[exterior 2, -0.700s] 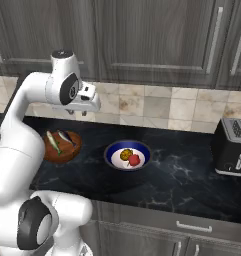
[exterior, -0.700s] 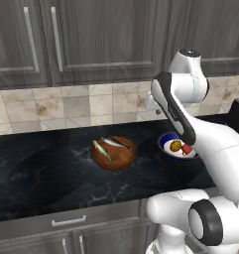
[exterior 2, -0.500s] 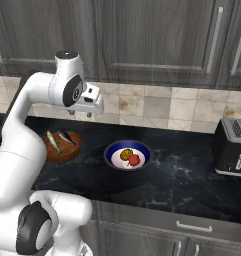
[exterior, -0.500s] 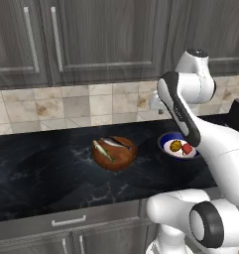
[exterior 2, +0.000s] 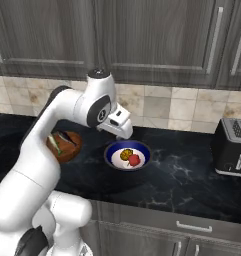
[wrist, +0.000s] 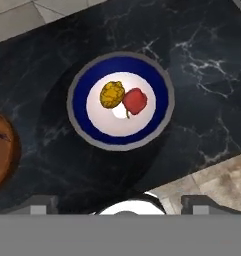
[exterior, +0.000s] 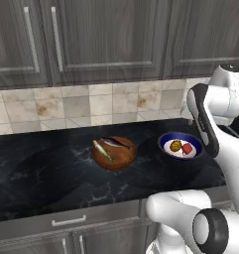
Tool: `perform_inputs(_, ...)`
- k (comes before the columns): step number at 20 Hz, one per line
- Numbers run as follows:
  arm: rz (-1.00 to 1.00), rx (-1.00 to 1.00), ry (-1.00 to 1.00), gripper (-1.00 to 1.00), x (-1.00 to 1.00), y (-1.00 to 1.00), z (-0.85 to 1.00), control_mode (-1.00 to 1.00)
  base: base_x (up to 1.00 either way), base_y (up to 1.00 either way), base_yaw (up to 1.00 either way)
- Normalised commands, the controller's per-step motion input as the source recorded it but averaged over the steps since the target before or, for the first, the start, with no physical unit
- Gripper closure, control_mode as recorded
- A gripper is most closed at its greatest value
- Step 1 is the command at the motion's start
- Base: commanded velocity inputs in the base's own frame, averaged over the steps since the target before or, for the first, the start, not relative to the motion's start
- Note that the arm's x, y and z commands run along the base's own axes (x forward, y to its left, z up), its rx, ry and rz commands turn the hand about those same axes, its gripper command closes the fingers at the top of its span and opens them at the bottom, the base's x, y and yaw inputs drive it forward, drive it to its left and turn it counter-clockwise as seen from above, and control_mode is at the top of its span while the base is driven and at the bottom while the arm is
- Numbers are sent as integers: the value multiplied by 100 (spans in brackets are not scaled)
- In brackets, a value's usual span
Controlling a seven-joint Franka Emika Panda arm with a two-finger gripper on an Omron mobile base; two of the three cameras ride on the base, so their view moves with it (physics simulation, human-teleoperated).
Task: Place the bowl with the bell pepper and lemon on the top shelf of the fridge. Place the bowl with the fishs on the second highest shelf of the fridge.
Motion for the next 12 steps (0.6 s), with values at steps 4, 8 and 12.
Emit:
perform_inputs(4,-46,9,24,-100,0,-100,-75,-100,0,0,0)
perform_inputs(8,-43,11,33,-100,14,-100,-87,-100,0,0,0)
perform_inputs(12,-22,23,21,-100,13,-35,-73,-100,0,0,0)
